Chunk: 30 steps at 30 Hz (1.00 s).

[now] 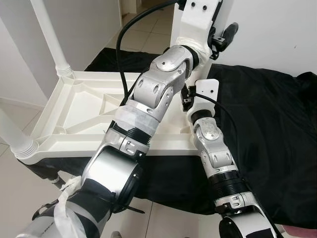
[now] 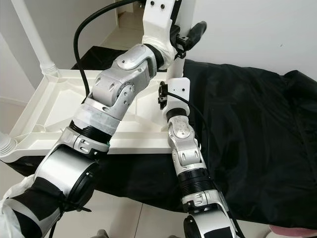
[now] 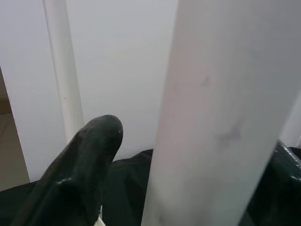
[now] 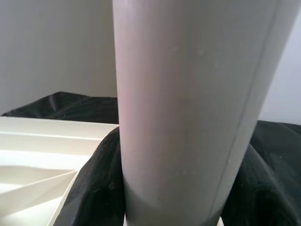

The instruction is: Building children table

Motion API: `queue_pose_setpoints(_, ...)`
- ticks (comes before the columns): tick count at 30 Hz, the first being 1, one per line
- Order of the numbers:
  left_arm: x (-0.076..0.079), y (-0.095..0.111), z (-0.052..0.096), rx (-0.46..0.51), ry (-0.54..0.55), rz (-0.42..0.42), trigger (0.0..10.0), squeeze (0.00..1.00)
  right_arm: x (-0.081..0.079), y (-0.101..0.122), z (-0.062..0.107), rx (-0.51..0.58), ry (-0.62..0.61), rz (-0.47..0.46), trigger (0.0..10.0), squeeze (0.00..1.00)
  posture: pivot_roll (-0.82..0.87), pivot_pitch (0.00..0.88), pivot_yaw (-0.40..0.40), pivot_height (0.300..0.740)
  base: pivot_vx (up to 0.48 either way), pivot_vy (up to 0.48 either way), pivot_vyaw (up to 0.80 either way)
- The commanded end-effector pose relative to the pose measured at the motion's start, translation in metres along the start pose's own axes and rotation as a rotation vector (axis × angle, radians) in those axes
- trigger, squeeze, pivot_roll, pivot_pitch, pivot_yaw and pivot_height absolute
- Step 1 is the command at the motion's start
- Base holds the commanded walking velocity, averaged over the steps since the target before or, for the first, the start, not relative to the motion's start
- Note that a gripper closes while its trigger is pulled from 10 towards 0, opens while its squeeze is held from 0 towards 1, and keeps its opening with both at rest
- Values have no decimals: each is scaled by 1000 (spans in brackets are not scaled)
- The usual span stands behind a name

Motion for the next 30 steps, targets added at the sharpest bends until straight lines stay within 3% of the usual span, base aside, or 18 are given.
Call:
queue_pose_setpoints(1,5,7,1,25,-25,-2,10000,1000,3,7,-4,11,-13,-24,10000,0,-67,0,-2,740,0,0,0)
queue_pose_setpoints(2,7,9,2,30,-43,3,10000,1000,6,7,-4,10,-18,-27,10000,0,-67,0,-2,740,0,0,0)
queue_pose_setpoints(3,12,12,3,43,-72,22,10000,0,9,7,-5,8,-29,-32,10000,0,-66,0,-2,740,0,0,0)
queue_pose_setpoints(10,26,30,11,125,-182,98,10000,0,21,8,-7,9,-67,-33,10000,0,-64,0,0,740,0,0,0)
queue_pose_setpoints(14,26,36,18,160,-209,122,10000,0,30,9,-6,11,-91,-31,10000,0,-65,0,2,740,0,0,0)
queue_pose_setpoints(20,9,30,38,172,-180,134,10000,0,57,2,2,1,-150,-21,10000,0,-63,0,0,740,0,0,0)
queue_pose_setpoints(24,7,29,40,169,-169,134,10000,0,59,1,4,-3,-154,-22,10000,0,-59,0,-3,740,0,0,0)
queue_pose_setpoints(30,-13,10,53,110,-110,107,10000,0,73,-4,11,-13,-172,-18,10000,0,-61,0,1,740,0,0,0)
Point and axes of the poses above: a point about 5 cm out from each wrist's last joint towards the gripper, its own z axis pointing back from the gripper into the wrist, its own y axis along the axis of the wrist's last joint, x = y × z, the point moved 6 cm from there along -z, pointing out of the wrist towards the gripper, and after that the axes turned 8 degrees about z, right-handed, at the moved point
